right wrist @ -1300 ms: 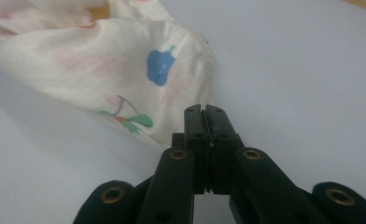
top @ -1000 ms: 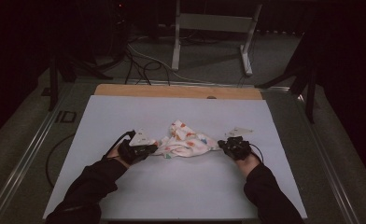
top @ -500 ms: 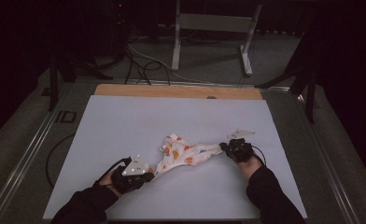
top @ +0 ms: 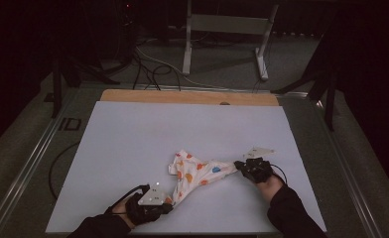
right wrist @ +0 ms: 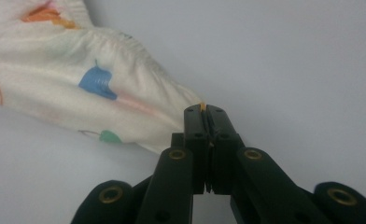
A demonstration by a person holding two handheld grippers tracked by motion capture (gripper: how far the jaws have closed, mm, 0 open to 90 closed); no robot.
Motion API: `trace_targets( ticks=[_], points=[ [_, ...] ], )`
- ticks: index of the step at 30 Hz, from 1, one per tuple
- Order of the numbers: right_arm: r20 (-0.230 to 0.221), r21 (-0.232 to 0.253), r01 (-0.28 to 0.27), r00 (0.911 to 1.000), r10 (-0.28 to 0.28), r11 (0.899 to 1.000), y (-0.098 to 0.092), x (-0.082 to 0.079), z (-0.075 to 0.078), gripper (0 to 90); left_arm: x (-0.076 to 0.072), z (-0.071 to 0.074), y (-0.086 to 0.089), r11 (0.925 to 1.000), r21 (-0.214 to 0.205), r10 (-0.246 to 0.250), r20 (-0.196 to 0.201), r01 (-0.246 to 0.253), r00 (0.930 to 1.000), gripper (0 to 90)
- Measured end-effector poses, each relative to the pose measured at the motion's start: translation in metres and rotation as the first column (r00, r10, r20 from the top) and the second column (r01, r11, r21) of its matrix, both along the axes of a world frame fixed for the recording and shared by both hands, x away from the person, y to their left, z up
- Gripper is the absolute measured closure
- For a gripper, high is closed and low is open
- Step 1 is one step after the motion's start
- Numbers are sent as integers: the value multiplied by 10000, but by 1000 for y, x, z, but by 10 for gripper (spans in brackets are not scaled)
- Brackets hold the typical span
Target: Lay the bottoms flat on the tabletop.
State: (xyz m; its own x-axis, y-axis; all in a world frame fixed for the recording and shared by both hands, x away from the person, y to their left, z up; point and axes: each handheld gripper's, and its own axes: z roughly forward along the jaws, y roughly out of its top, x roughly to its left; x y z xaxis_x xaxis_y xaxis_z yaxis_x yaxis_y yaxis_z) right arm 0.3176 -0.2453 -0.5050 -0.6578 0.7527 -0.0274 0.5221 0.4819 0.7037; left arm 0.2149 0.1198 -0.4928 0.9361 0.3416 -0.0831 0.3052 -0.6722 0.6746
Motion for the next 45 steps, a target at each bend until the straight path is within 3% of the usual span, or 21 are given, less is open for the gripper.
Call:
trace_targets(
  ticks=[3, 10, 12, 13, 14, 15, 20, 22, 25, 29, 33, 36, 38, 39, 42, 43, 44, 45],
  points=[
    [45, -91, 51, 10000, -51, 9999, -4, -1, -1, 885, -2, 0, -4, 9997, -188, -143, -232, 138, 9996, 875],
    [61, 52, 297, 9995, -297, 9995, -4, 2, -1, 858, -1, -2, -8, 9992, -312, -241, -273, 232, 9993, 849],
    [136, 244, 315, 9994, -318, 9992, -5, 2, 2, 771, 2, 2, -5, 9985, -524, 137, -160, -146, 9998, 723],
    [311, 455, 304, 9990, -318, 9985, -5, 1, 8, 695, 4, 5, -3, 9981, -521, 335, -64, -338, 9994, 559],
    [311, 455, 304, 9990, -318, 9985, -5, 1, 8, 695, 7, 8, 0, 9970, -606, 489, 5, -487, 9988, 559],
    [406, 835, 313, 9986, -348, 9960, -4, 0, 16, 622, 11, 12, 2, 9949, -726, 707, 74, -700, 9975, 474],
    [681, 1162, 141, 9974, -222, 9931, 3, 1, 33, 555, 40, 29, 10, 9820, -978, 1658, 378, -1614, 9854, 437],
    [682, 1233, 57, 9976, -143, 9924, 6, 2, 35, 548, 53, 34, 9, 9762, -1085, 1916, 279, -1875, 9811, 436],
    [620, 1292, -142, 9981, 62, 9915, 16, 5, 38, 512, 75, 36, 5, 9720, -925, 2196, 298, -2161, 9751, 421],
    [646, 1049, -438, 9972, 371, 9935, 27, 4, 34, 492, 101, 35, -2, 9613, -853, 2659, 390, -2619, 9632, 412],
    [555, 794, -363, 9979, 320, 9962, 30, 4, 25, 478, 127, 26, -11, 9457, -896, 3138, 17, -3124, 9495, 412],
    [407, 849, -5, 9992, -29, 9964, 24, 9, 20, 486, 140, 17, -20, 9409, -718, 3297, -310, -3311, 9436, 423],
    [407, 850, 4, 9992, -39, 9964, 23, 9, 19, 489, 147, 11, -27, 9443, -488, 3235, -435, -3254, 9452, 429],
    [381, 811, 32, 9993, -63, 9967, 22, 9, 19, 490, 150, 8, -31, 9422, -390, 3312, -425, -3328, 9426, 433],
    [379, 843, 22, 9993, -54, 9964, 21, 10, 18, 490, 159, -1, -38, 9410, -235, 3340, -967, -3376, 9376, 492],
    [395, 882, -3, 9992, -32, 9961, 21, 10, 18, 490, 161, -4, -41, 9438, -72, 3273, -1171, -3304, 9376, 517],
    [404, 914, 9, 9992, -46, 9958, 21, 9, 19, 490, 162, -7, -42, 9491, 41, 3126, -1324, -3148, 9406, 596],
    [404, 914, 9, 9992, -46, 9958, 21, 9, 19, 490, 161, -9, -44, 9529, 181, 3024, -1331, -3028, 9438, 596]
  ],
)
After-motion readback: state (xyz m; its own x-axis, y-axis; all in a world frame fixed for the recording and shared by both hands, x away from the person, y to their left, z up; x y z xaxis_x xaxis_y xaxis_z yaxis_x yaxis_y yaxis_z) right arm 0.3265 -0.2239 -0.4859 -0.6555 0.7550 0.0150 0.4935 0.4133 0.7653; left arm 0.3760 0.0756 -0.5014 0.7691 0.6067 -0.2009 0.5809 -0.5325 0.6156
